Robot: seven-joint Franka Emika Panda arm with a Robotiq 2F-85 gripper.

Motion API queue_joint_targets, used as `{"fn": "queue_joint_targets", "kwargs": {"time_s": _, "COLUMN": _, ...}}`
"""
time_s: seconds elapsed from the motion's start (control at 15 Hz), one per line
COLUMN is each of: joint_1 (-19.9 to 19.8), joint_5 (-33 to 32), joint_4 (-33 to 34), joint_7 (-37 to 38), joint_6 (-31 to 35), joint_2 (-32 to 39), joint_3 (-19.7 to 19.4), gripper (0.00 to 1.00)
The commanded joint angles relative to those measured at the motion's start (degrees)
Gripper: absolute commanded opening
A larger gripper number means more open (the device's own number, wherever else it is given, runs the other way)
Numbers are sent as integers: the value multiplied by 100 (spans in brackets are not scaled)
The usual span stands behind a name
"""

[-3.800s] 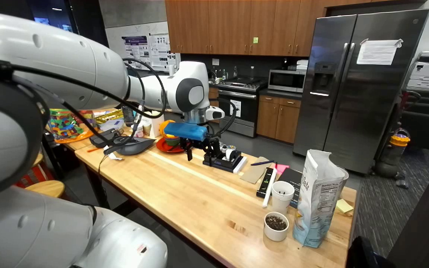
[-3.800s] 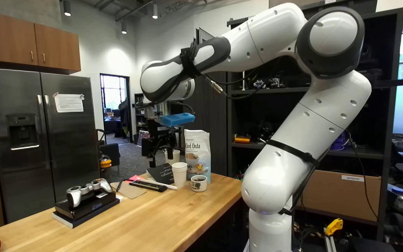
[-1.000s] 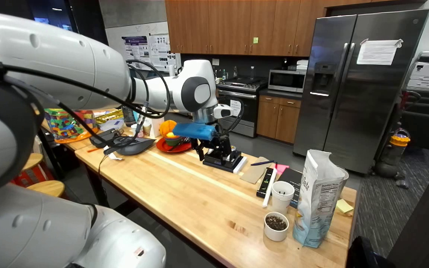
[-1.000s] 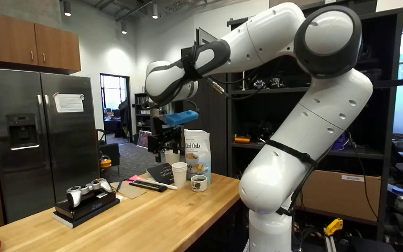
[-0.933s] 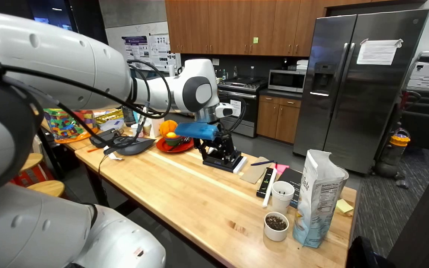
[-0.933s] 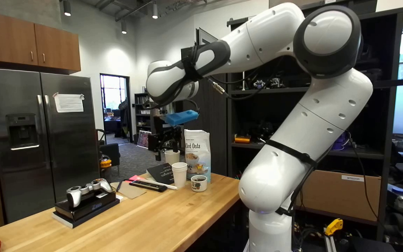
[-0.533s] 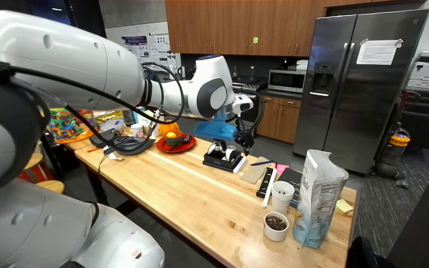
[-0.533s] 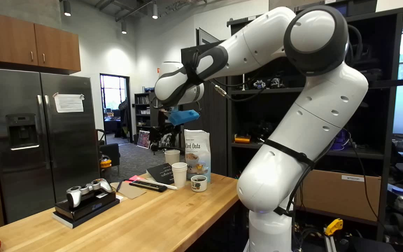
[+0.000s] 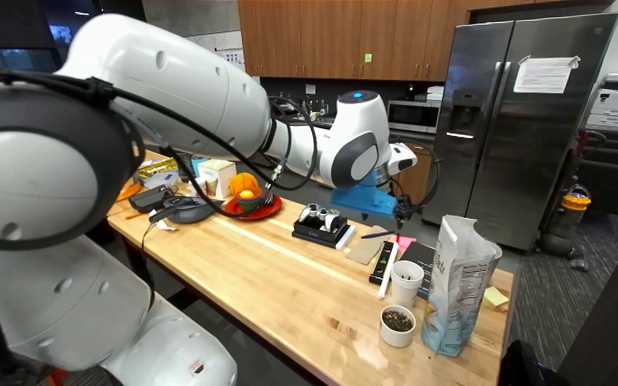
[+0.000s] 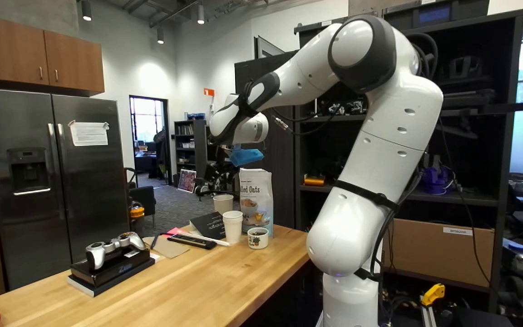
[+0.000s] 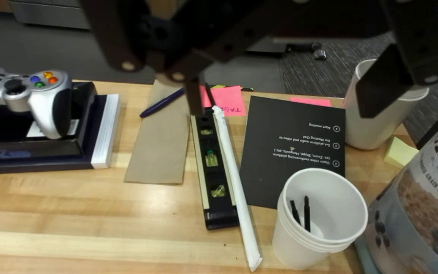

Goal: Move the cups to the left

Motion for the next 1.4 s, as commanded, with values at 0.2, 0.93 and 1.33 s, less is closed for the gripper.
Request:
{"fn": "queue_joint_targets", "kwargs": {"time_s": 0.2, "joint_1": -65, "joint_5": 571, "joint_4": 796, "joint_7": -888, "joint_6": -123, "joint_2": 1054, "joint_3": -332, "gripper": 100}}
{"fn": "queue_joint_targets", "kwargs": {"time_s": 0.93, "joint_1": -214, "joint_5": 1141, "joint_4": 858, "joint_7": -1348, "joint_6": 8, "joint_2": 1786, "joint_3": -226, "gripper": 100}}
{"fn": "queue_joint_targets", "kwargs": {"time_s": 1.33, "joint_1": -208, "joint_5": 1290, "joint_4": 803, "joint_7": -1470, "joint_6": 37, "joint_2": 1951, "joint_3": -55, "gripper": 100}}
